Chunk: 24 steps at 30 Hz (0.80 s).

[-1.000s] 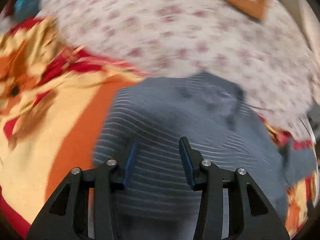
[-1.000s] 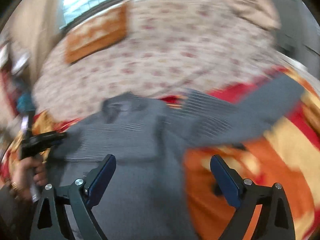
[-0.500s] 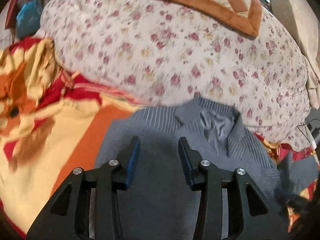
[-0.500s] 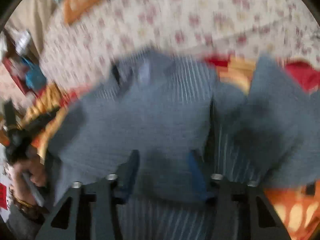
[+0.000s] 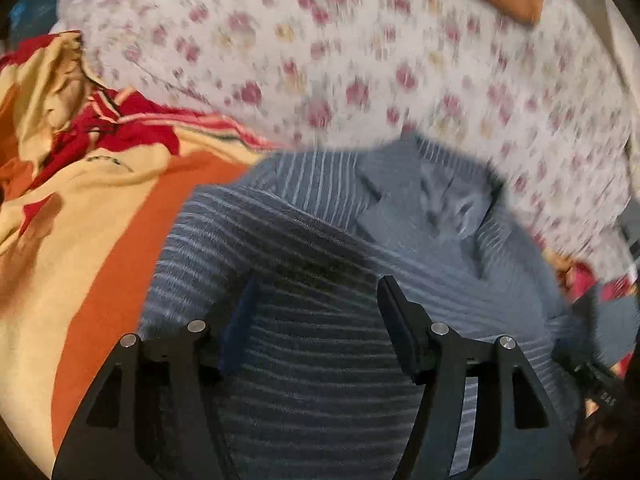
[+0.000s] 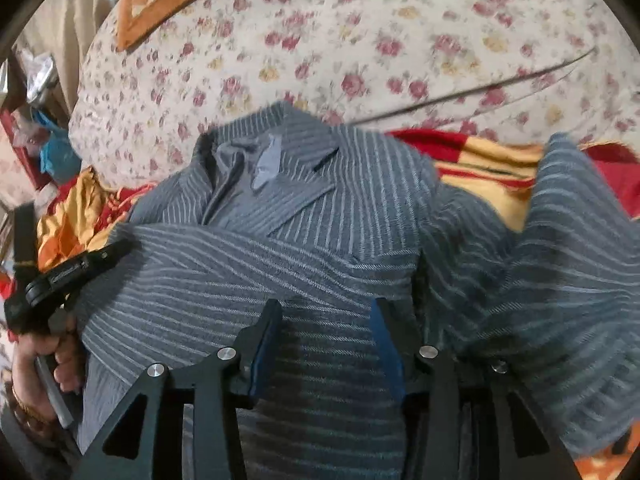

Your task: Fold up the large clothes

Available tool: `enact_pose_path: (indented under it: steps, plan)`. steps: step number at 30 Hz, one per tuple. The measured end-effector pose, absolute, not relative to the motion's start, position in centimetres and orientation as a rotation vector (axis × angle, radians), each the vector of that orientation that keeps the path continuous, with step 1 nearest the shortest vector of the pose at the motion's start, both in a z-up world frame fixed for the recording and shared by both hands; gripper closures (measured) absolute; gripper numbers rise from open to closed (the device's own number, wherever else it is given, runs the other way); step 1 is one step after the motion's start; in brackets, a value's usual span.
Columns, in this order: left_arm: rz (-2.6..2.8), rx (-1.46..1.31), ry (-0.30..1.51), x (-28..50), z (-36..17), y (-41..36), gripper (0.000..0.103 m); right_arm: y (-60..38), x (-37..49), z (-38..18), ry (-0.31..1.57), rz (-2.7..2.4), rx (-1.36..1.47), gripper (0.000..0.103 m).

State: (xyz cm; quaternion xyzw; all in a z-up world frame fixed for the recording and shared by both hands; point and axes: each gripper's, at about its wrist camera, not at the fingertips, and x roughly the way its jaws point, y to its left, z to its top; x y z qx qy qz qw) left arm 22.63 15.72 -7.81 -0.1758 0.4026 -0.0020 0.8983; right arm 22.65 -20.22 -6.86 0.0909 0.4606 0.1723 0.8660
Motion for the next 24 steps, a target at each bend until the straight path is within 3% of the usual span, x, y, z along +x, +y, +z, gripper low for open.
enact_pose_path:
  steps: [3,5,7,9,16,19,24]
  plan:
    - [-0.054,-0.394,0.765,19.4,-5.9,15.7,0.041,-19.5,19.8,-4.7,0.888,0.430,0.169,0.059]
    - [-0.087,-0.375,0.747,17.6,-5.1,15.1,0.041,-18.0,18.4,-5.8,0.952,0.460,0.110,0.059]
    - [-0.097,-0.314,0.817,16.9,-6.3,14.2,0.041,-17.4,18.1,-7.8,1.042,0.441,0.062,0.056]
    - [-0.088,-0.285,0.927,17.4,-8.5,13.9,0.042,-18.5,17.1,-6.2,0.976,0.428,0.058,0.057]
    - [-0.087,-0.219,0.857,13.7,-6.6,13.3,0.041,-39.4,12.8,1.1,0.612,-0.035,0.350,0.055]
    - [-0.085,-0.212,0.861,13.7,-7.5,13.1,0.041,-49.2,9.5,0.9,0.505,-0.214,0.548,0.055]
    - [-0.042,-0.192,0.828,13.7,-8.0,12.6,0.040,-54.6,8.7,-0.9,0.480,-0.236,0.625,0.055]
